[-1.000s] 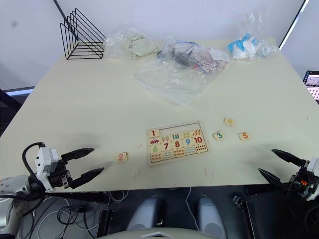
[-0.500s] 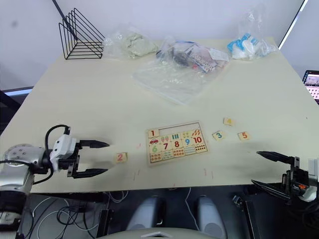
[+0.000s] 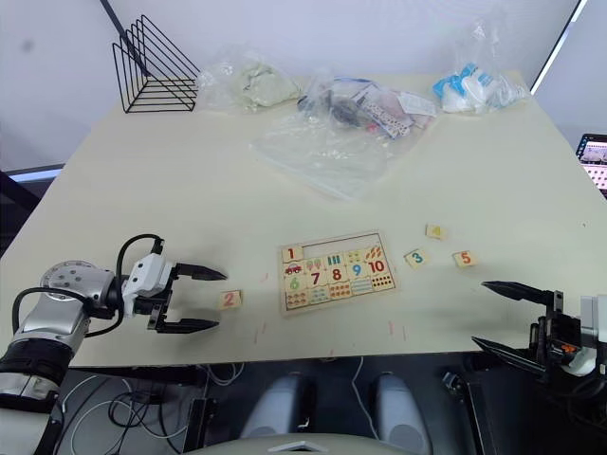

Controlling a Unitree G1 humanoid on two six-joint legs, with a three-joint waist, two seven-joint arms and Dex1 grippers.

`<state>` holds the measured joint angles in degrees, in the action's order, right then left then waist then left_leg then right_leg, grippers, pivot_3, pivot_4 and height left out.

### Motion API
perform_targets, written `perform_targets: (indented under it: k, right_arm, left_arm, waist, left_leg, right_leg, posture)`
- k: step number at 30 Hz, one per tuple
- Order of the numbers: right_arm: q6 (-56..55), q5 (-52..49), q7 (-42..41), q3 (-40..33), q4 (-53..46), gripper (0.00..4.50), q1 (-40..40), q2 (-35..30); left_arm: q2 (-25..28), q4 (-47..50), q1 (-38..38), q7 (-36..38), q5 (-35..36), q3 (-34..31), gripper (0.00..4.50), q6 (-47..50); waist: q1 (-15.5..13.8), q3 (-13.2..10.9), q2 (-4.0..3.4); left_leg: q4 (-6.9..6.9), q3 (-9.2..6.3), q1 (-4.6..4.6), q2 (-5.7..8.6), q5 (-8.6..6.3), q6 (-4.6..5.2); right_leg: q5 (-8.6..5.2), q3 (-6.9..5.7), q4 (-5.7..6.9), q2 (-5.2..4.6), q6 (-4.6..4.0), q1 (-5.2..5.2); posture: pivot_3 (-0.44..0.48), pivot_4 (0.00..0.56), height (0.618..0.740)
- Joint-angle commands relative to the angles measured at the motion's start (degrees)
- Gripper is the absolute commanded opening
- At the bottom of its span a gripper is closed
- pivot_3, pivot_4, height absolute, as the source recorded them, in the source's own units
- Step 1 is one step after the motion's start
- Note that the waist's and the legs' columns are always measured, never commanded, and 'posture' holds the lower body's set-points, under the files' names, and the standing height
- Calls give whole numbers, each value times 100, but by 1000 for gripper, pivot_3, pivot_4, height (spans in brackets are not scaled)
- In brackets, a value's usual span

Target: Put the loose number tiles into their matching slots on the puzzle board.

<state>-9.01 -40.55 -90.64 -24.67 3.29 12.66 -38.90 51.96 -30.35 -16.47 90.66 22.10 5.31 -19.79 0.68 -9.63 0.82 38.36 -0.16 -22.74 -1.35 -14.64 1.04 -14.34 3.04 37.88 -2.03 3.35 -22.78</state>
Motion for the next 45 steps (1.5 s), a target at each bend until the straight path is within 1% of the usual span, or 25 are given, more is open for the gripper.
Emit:
perform_targets:
  k: [1,7,12,20,22,24,26,27,28,29,30,37,41,45]
  right_arm:
    - [-63,-30,-1,-77,-24,4500,-31,11]
    - [-87,7,8,-26,42,4500,-111,48]
    - [-89,38,8,-18,71,4500,-161,70]
    - [-144,88,14,5,145,4500,-182,131]
    - [-158,95,17,3,159,4500,-182,143]
    - [-167,101,25,8,155,4500,-177,156]
    - [-177,104,27,12,162,4500,-177,163]
    - [-181,105,33,15,154,4500,-172,172]
    - [-185,107,38,16,145,4500,-166,181]
    - [-186,108,43,18,136,4500,-162,189]
    - [-188,112,48,21,130,4500,-160,196]
    - [-237,102,85,11,99,4500,-85,246]
    - [-286,93,177,-9,-5,4500,26,320]
    - [-359,91,304,-22,-134,4500,166,418]
  left_arm:
    - [9,-8,-76,184,55,-8,4486,-87]
    - [-81,12,-91,162,-124,-119,4486,-52]
    - [-87,152,-35,-15,-289,-153,4486,-64]
    - [-120,534,149,-213,-296,-246,4486,246]
    - [-122,571,176,-277,-335,-275,3962,275]
    - [-115,597,198,-274,-340,-286,3287,291]
    - [-116,616,209,-264,-349,-296,2275,304]
    - [-116,615,216,-254,-358,-305,1985,292]
    - [-115,613,221,-243,-363,-314,1486,285]
    - [-114,610,223,-229,-362,-321,1360,278]
    - [-116,604,222,-214,-363,-332,1011,272]
    - [-53,737,142,-160,-212,-494,1008,458]
    - [80,952,10,-373,-350,-586,1008,631]
    - [131,1410,-146,-755,-293,-719,1008,1238]
  waist:
    - [0,0,0]
    - [-1,0,0]
    - [-5,1,-1]
    - [-3,1,-1]
    - [-5,1,-1]
    - [-3,1,-1]
    - [-2,1,-1]
    - [-2,1,-1]
    - [-2,1,-1]
    - [-2,1,-1]
    - [-1,1,-1]
    - [-3,1,-1]
    - [-5,0,-1]
    - [-10,1,-1]
  left_leg:
    - [0,0,0,0,0,0]
    - [0,0,0,0,0,0]
    - [0,0,0,1,0,0]
    - [0,-2,1,0,0,0]
    - [0,-3,1,0,0,0]
    - [0,-3,1,0,0,0]
    - [0,-2,1,1,0,0]
    - [0,-2,1,1,0,0]
    - [0,-2,1,1,0,0]
    - [0,-2,1,1,0,0]
    - [0,-2,1,1,0,0]
    - [0,-2,1,1,0,0]
    - [0,-3,0,0,0,0]
    - [0,-6,0,0,0,0]
  right_leg:
    - [0,0,0,0,0,0]
    - [0,0,0,0,0,0]
    - [0,0,1,0,0,0]
    - [0,1,2,0,0,1]
    - [0,0,2,0,0,0]
    - [0,1,2,0,0,1]
    - [0,0,2,0,0,0]
    - [0,0,2,0,0,1]
    - [0,0,2,0,0,0]
    - [0,0,2,1,0,1]
    - [0,0,2,0,0,1]
    - [0,0,2,1,0,1]
    - [0,-1,2,1,0,1]
    - [0,-1,2,1,0,1]
  posture:
    - [0,150,740]
    - [0,150,740]
    - [0,150,740]
    - [0,150,740]
    - [0,150,740]
    - [0,150,740]
    - [0,150,740]
    - [0,150,740]
    - [0,150,740]
    - [0,150,740]
    - [0,150,740]
    - [0,150,740]
    - [0,150,740]
    - [0,150,740]
